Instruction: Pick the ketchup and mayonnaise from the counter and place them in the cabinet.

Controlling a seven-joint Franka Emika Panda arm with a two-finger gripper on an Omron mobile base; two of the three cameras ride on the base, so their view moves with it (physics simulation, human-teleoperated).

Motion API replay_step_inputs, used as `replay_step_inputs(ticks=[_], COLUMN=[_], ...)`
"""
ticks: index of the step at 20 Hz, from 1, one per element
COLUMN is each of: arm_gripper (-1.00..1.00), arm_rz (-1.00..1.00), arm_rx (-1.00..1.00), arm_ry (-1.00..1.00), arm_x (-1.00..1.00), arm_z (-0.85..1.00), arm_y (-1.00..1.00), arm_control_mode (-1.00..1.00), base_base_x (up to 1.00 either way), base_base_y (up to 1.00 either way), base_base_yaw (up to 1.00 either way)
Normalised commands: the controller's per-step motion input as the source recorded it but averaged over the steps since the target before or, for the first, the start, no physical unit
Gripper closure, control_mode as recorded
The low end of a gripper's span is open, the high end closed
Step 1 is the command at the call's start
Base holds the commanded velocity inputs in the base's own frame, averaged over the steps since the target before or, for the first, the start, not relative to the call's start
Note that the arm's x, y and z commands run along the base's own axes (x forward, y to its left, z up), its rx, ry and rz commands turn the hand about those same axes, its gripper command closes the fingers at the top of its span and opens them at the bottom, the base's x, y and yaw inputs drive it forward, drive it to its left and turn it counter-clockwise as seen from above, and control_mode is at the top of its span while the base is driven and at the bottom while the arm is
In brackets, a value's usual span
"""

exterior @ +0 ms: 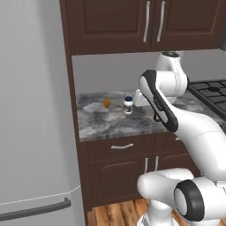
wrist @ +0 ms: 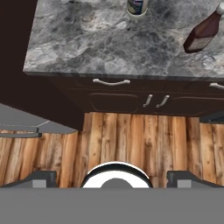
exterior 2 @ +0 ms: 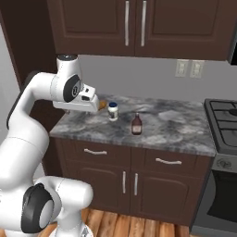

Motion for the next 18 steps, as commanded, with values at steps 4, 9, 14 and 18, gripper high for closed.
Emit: replay_step_inputs(ticks=[4,9,14,18], arm_gripper=[-1.0,-1.0,-1.0,-1.0], arm_rz=[0.0,0.0,0.0,0.0], arm_rx=[0.0,0.0,0.0,0.0], arm_ry=[0.0,0.0,0.0,0.0], arm_x=[0.0,0.0,0.0,0.0], arm_z=[0.0,0.0,0.0,0.0], arm_y=[0.0,0.0,0.0,0.0], arm_control_mode=[1.0,1.0,1.0,1.0], base_base_x=[0.32,0.33,0.31,0.32], base_base_y=[-0.2,-0.22,-0.23,-0.23], base_base_yaw=[0.0,0.0,0.0,0.0])
